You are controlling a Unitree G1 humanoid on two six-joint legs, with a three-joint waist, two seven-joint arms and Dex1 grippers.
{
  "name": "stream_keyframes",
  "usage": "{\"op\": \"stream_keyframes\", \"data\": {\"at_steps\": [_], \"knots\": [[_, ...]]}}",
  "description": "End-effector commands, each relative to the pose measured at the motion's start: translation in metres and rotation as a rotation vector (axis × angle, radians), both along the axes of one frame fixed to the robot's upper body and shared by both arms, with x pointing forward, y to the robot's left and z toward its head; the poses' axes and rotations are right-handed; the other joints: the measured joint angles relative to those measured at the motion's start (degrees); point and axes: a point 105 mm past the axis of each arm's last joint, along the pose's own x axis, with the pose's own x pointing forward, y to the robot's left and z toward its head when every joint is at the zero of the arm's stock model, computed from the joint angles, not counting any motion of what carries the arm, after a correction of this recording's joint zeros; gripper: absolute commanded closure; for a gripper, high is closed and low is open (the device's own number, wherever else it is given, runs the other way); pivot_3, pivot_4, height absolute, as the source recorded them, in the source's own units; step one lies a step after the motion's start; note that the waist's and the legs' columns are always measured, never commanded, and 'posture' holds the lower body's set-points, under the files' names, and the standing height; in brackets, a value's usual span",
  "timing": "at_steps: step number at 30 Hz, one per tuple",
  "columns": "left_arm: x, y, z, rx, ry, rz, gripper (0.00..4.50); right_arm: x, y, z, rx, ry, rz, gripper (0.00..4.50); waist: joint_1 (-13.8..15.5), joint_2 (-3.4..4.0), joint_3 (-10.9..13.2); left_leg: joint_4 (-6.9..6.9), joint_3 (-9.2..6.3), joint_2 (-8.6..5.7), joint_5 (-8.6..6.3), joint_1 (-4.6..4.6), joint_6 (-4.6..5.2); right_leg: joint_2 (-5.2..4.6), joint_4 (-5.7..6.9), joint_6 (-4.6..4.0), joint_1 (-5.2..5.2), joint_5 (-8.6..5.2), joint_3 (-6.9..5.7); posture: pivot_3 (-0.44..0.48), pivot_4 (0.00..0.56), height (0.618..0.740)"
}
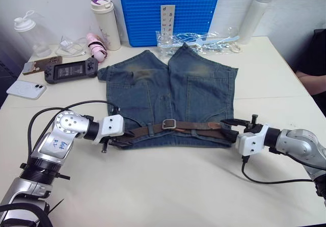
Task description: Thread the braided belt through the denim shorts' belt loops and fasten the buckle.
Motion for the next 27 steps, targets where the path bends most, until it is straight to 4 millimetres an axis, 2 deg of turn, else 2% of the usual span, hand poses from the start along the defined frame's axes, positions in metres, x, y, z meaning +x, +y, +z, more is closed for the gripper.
{"op": "stream_keyframes", "data": {"at_steps": [1,2,3,4,7,9,11,16,19,27], "knots": [[-0.009,0.015,0.013,-0.062,0.084,0.058,1.02,-0.006,-0.017,0.012,0.089,0.127,-0.068,0.59,0.09,-0.05,0.03,0.0,-0.02,0.01,-0.02,-0.02,0.01,-0.01,-0.01,-0.01,-0.01,0.0,-0.01,0.0,0.15,0.689],[-0.011,0.015,0.019,-0.098,0.096,0.065,0.61,-0.008,-0.022,0.015,0.148,0.186,-0.103,0.17,0.11,-0.11,0.06,0.0,-0.07,0.02,-0.04,-0.05,0.02,-0.02,-0.03,-0.01,-0.01,0.0,-0.02,0.0,0.15,0.689],[-0.012,0.016,0.023,-0.121,0.105,0.071,0.13,-0.009,-0.025,0.016,0.188,0.23,-0.122,0.0,0.14,-0.14,0.08,0.01,-0.07,0.02,-0.06,-0.06,0.04,-0.03,-0.03,-0.01,0.0,0.0,-0.03,0.0,0.15,0.689],[-0.014,0.019,0.032,-0.18,0.128,0.096,0.02,-0.01,-0.032,0.022,0.285,0.298,-0.171,0.0,0.14,-0.18,0.11,0.01,-0.08,0.02,-0.08,-0.09,0.07,-0.05,-0.08,-0.01,0.0,0.0,-0.05,0.0,0.15,0.689],[-0.017,0.029,0.054,-0.336,0.172,0.167,0.02,-0.012,-0.045,0.045,0.688,0.594,-0.297,0.0,0.15,-0.21,0.16,0.06,-0.11,0.01,-0.1,-0.16,0.11,-0.13,-0.11,0.0,0.0,0.0,-0.06,0.0,0.15,0.689],[-0.013,0.037,0.071,-0.45,0.152,0.236,0.02,-0.016,-0.045,0.055,0.796,0.694,-0.308,0.0,0.18,-0.21,0.18,0.09,-0.25,0.02,-0.1,-0.23,0.12,-0.4,-0.13,-0.01,0.0,0.0,-0.02,0.0,0.15,0.689],[-0.011,0.044,0.078,-0.512,0.152,0.295,0.02,-0.017,-0.046,0.06,0.828,0.719,-0.323,0.0,0.2,-0.21,0.18,0.09,-0.32,0.02,-0.1,-0.25,0.11,-0.43,-0.19,-0.01,0.03,0.0,-0.05,0.0,0.15,0.689],[-0.007,0.059,0.073,-0.566,0.075,0.459,0.02,-0.001,-0.048,0.07,0.923,0.628,-0.389,0.0,0.14,-0.22,0.17,0.04,-0.47,-0.02,-0.15,-0.25,0.06,-0.46,-0.41,0.0,0.16,0.0,-0.08,0.0,0.15,0.689],[-0.012,0.063,0.069,-0.638,0.065,0.526,0.02,0.002,-0.049,0.065,0.925,0.612,-0.403,0.0,0.23,-0.24,0.19,-0.01,-0.46,-0.06,-0.15,-0.3,0.05,-0.48,-0.43,0.01,0.12,0.01,-0.14,0.0,0.15,0.689],[-0.019,0.07,0.048,-0.628,0.032,0.648,0.02,0.004,-0.052,0.055,0.951,0.591,-0.424,0.0,1.25,-0.28,0.21,0.01,-0.3,-0.08,-0.16,-0.28,0.08,-0.46,-0.45,0.06,0.1,0.03,-0.22,0.0,0.15,0.689]]}}
